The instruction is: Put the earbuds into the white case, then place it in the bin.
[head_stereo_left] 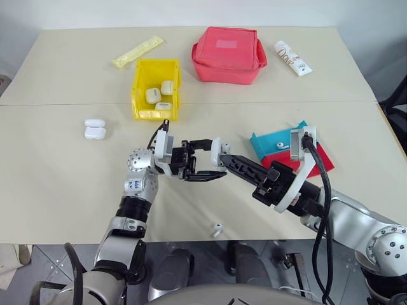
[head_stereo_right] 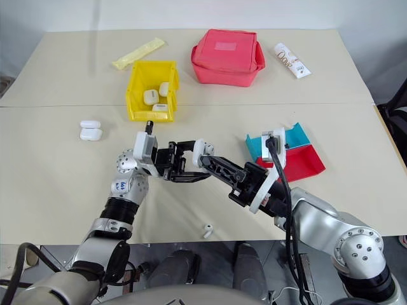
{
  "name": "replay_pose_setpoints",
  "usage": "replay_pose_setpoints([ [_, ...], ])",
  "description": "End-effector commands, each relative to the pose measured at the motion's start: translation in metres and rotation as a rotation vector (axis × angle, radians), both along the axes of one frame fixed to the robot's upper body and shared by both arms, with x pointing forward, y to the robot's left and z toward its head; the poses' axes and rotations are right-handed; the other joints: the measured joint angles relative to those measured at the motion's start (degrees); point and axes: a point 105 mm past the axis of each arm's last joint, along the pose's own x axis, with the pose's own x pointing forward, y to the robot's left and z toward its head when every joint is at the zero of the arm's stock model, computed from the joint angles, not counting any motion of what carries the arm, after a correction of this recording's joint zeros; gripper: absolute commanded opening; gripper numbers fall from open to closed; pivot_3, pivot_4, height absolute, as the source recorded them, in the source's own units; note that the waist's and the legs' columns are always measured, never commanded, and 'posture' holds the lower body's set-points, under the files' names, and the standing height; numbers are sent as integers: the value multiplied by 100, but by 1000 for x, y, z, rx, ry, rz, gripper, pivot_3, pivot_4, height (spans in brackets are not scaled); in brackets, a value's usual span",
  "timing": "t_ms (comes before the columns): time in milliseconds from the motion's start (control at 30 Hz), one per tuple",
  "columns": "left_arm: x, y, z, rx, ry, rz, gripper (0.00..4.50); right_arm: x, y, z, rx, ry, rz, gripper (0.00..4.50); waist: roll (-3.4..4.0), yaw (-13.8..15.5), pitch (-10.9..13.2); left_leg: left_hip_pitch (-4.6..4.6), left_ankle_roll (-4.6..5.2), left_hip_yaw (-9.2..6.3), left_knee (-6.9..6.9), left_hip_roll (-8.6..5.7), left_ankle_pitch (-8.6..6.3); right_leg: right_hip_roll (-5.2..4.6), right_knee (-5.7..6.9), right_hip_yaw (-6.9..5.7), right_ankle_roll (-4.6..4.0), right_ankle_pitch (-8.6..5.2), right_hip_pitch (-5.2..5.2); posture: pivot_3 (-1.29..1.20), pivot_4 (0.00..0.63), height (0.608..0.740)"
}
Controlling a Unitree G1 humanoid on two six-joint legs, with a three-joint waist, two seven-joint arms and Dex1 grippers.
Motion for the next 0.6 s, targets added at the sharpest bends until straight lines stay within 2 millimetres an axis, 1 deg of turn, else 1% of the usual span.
replay_pose_setpoints([
  [33,-2,2,22,-57,-86,-4,2756,11,-10,-15,-67,44,-91,440,0,1,0,0,0,0,0,0,0,0,0,0,0,0,0,0,150,740],
  [433,-2,2,20,-49,-79,-7,2756,8,-7,-8,-83,-19,-64,440,0,1,0,0,0,0,0,0,0,0,-2,0,0,0,0,0,150,740],
  [500,-2,2,20,-48,-78,-8,2756,7,-6,-7,-84,-30,-58,1154,0,0,0,0,0,0,0,0,0,0,-1,0,0,0,0,0,150,740],
  [533,-1,2,20,-48,-78,-7,2756,7,-6,-7,-86,-32,-60,1327,0,-2,0,0,0,0,0,0,0,0,-2,0,0,0,0,0,150,740],
  [567,-1,2,20,-48,-78,-7,2756,7,-6,-6,-89,-39,-62,1682,0,-2,1,0,0,0,0,0,0,1,-1,0,0,0,0,0,150,740],
  [600,-1,2,20,-48,-78,-6,2756,8,-6,-5,-90,-45,-62,1937,0,1,1,0,0,0,-1,0,0,0,-1,0,0,0,0,0,150,740],
])
